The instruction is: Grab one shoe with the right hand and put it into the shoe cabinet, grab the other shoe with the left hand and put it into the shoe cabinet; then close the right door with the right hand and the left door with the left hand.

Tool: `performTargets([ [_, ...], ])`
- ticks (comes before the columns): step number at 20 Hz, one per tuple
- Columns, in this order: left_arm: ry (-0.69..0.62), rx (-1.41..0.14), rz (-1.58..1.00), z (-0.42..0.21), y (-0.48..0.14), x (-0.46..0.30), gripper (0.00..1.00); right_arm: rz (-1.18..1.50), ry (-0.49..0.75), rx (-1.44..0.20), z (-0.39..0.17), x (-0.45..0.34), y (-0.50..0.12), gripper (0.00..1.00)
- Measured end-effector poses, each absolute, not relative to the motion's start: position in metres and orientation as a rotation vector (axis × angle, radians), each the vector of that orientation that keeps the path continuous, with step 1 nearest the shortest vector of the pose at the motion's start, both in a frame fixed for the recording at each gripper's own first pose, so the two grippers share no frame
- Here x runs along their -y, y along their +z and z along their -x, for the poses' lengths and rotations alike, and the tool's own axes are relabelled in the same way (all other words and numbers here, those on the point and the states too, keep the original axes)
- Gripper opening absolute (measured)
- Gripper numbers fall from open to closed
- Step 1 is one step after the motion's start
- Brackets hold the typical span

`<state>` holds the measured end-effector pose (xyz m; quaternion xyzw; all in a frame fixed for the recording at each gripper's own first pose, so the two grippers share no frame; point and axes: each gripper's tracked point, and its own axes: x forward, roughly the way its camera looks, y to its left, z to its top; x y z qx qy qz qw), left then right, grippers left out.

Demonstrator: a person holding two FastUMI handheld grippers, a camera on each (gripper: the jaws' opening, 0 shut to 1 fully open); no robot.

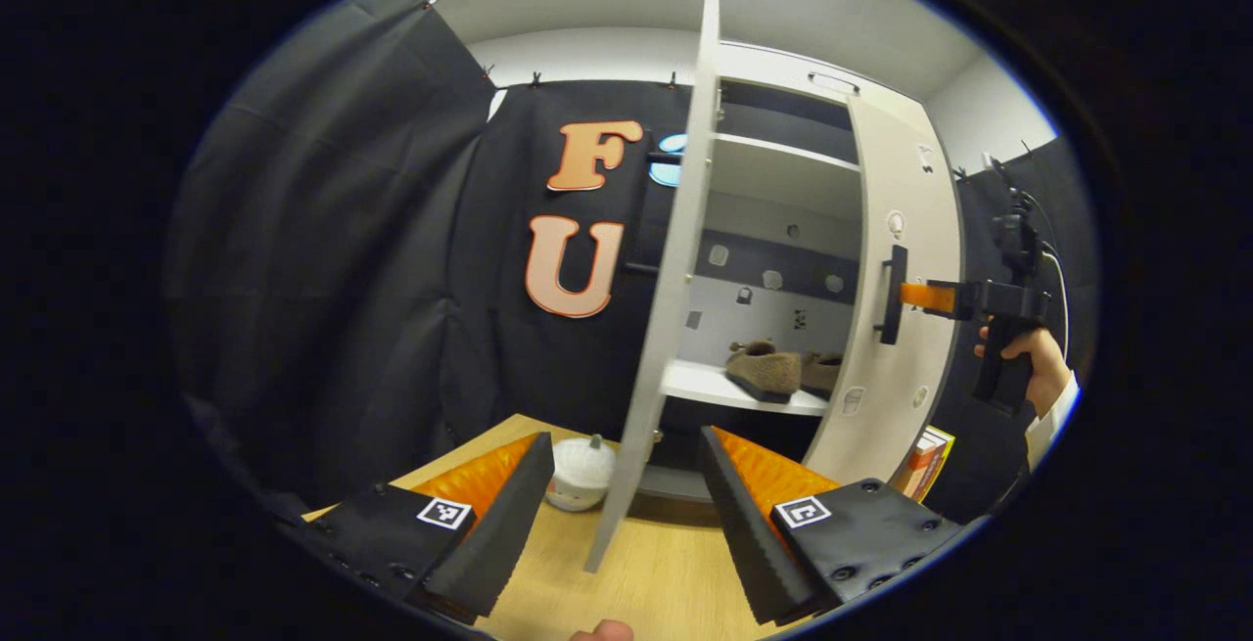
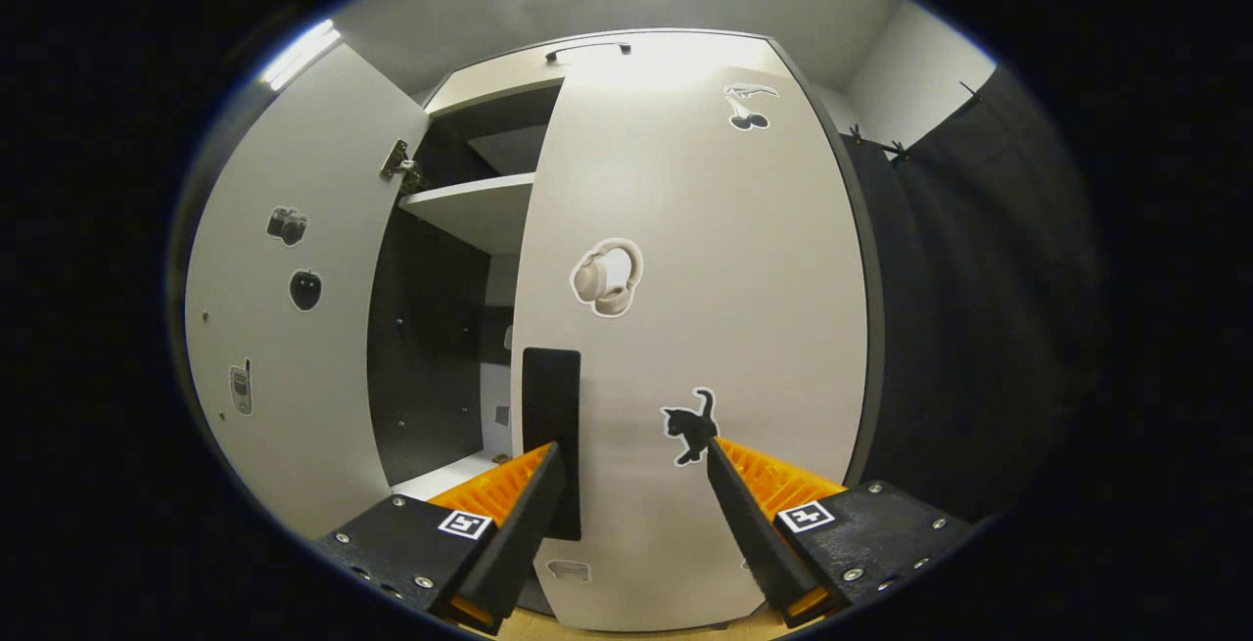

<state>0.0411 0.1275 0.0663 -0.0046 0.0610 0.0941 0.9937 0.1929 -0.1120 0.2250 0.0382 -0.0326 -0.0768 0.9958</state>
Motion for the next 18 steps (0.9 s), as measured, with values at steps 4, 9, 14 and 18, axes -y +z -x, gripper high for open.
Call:
performTargets([
  [4, 0.307, -0.093, -0.023, -0.060, 0.109, -0.189, 0.97, -0.112, -0.129, 0.061, -0.177, 0.113, 0.229, 0.92],
  [9, 0.299, -0.036, -0.089, -0.116, 0.177, -0.206, 0.97, -0.097, -0.144, 0.079, -0.140, 0.123, 0.235, 0.92],
  [14, 0.233, -0.012, -0.120, -0.152, 0.196, -0.185, 0.97, -0.107, -0.181, 0.065, -0.121, 0.144, 0.227, 0.92],
  [18, 0.231, -0.004, -0.144, -0.155, 0.197, -0.180, 0.94, -0.095, -0.199, 0.060, -0.112, 0.158, 0.223, 0.92],
])
